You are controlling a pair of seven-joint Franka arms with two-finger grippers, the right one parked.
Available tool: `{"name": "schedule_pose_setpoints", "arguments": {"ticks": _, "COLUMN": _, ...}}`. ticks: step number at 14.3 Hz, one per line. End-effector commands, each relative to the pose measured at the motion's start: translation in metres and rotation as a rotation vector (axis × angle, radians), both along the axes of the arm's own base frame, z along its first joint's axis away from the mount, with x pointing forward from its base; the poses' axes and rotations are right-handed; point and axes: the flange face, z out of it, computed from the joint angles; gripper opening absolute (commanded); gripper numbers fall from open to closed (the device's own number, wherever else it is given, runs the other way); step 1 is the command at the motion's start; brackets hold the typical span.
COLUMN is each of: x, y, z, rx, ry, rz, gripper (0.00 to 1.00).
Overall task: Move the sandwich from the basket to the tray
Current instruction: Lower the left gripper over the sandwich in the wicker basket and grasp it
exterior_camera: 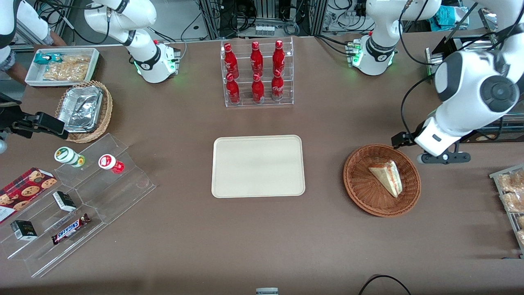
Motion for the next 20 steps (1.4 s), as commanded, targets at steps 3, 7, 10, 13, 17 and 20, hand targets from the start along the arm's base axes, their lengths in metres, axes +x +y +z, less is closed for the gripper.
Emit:
{"name": "schedule_pose_setpoints", "arguments": {"ticks": 3, "x": 0.01, "y": 0.002, "z": -0.04, "rx": -0.002, "ry": -0.01, "rz": 0.224, "gripper": 1.0}}
{"name": "schedule_pose_setpoints", "arguments": {"ticks": 7, "x": 0.02, "y": 0.0, "z": -0.067, "rx": 0.008, "ry": -0.032, "rz": 0.454, "gripper": 1.0}}
{"name": "schedule_pose_setpoints", "arguments": {"ticks": 10, "x": 0.018, "y": 0.002, "z": -0.097, "rx": 0.001, "ry": -0.071, "rz": 0.613, "gripper": 1.0}}
{"name": "schedule_pose_setpoints", "arguments": {"ticks": 13, "x": 0.013, "y": 0.003, "z": -0.125, "rx": -0.002, "ry": -0.088, "rz": 0.703, "gripper": 1.0}}
{"name": "schedule_pose_setpoints", "arguments": {"ticks": 17, "x": 0.011, "y": 0.015, "z": -0.156, "rx": 0.02, "ry": -0.041, "rz": 0.725, "gripper": 0.94}}
{"name": "schedule_pose_setpoints", "arguments": {"ticks": 20, "x": 0.012, "y": 0.015, "z": -0.167, "rx": 0.025, "ry": -0.031, "rz": 0.741, "gripper": 0.51}}
